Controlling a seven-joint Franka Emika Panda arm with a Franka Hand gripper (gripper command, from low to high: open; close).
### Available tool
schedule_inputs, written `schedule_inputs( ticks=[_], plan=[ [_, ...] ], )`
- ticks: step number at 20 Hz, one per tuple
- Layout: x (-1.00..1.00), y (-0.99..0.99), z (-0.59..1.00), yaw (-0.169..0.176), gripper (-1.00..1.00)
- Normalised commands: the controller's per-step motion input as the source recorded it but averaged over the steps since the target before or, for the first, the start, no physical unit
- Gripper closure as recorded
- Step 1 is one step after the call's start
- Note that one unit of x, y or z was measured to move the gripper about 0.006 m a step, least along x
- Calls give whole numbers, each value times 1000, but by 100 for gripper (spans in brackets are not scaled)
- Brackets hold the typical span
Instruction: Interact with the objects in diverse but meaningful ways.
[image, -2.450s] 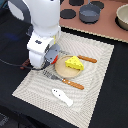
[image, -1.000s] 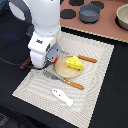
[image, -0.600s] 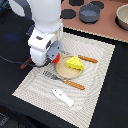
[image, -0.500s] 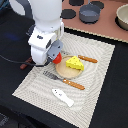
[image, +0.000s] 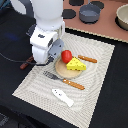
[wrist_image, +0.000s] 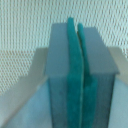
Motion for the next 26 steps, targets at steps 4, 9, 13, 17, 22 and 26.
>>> schedule_inputs(
  ticks=[4, 9, 13, 17, 22, 26],
  plan=[
    [-7, 0, 0, 4, 100],
    [0, 0, 192, 2, -100],
    [21, 0, 626, -4, -100],
    [-182, -9, 392, 23, -100],
    [-706, -58, -70, 84, -100],
    [-911, -50, -146, 55, -100]
  ],
)
